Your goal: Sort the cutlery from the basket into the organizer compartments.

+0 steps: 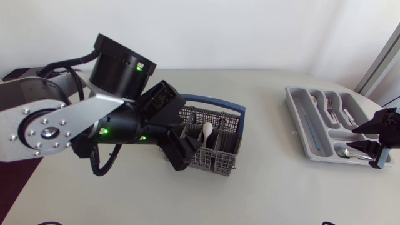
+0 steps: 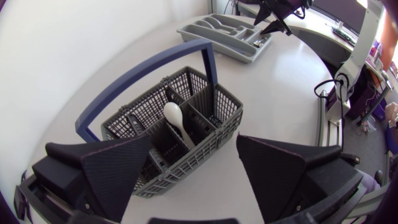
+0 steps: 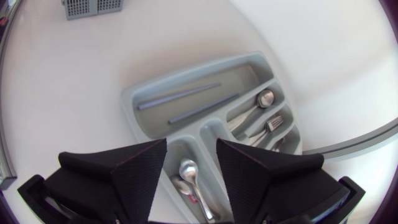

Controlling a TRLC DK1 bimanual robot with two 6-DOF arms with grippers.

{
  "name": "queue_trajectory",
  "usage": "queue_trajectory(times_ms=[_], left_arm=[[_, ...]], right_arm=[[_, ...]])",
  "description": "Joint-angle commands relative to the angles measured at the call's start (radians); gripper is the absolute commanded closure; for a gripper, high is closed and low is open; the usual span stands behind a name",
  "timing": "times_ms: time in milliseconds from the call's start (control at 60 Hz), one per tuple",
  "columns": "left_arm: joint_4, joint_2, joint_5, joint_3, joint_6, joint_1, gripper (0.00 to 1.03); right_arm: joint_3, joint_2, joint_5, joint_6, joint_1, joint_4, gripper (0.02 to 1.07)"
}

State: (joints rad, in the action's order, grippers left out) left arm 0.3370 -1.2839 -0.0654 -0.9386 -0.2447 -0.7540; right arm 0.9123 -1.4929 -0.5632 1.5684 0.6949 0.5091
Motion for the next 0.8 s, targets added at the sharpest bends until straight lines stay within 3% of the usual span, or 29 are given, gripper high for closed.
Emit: queue_trajectory(times_ms=[0, 317, 567, 783], left_arm=[[-0.024, 0.02, 0.009, 0.038, -0.025, 0.001, 0.09], [-0.112, 0.015, 0.009, 0.103, -0.041, 0.044, 0.09], [-0.282, -0.057, 0.009, 0.158, -0.03, 0.039, 0.09], [-0.464, -0.134, 0.009, 0.205, -0.001, 0.042, 0.09]], right_arm=[[-0.073, 0.091, -0.023, -0.082, -0.051, 0.032, 0.41], [-0.273, 0.462, -0.006, -0.43, -0.428, 0.029, 0.41], [-0.311, 0.571, 0.071, -0.663, -0.681, -0.011, 0.41], [-0.374, 0.614, 0.12, -0.763, -0.795, -0.067, 0.41]])
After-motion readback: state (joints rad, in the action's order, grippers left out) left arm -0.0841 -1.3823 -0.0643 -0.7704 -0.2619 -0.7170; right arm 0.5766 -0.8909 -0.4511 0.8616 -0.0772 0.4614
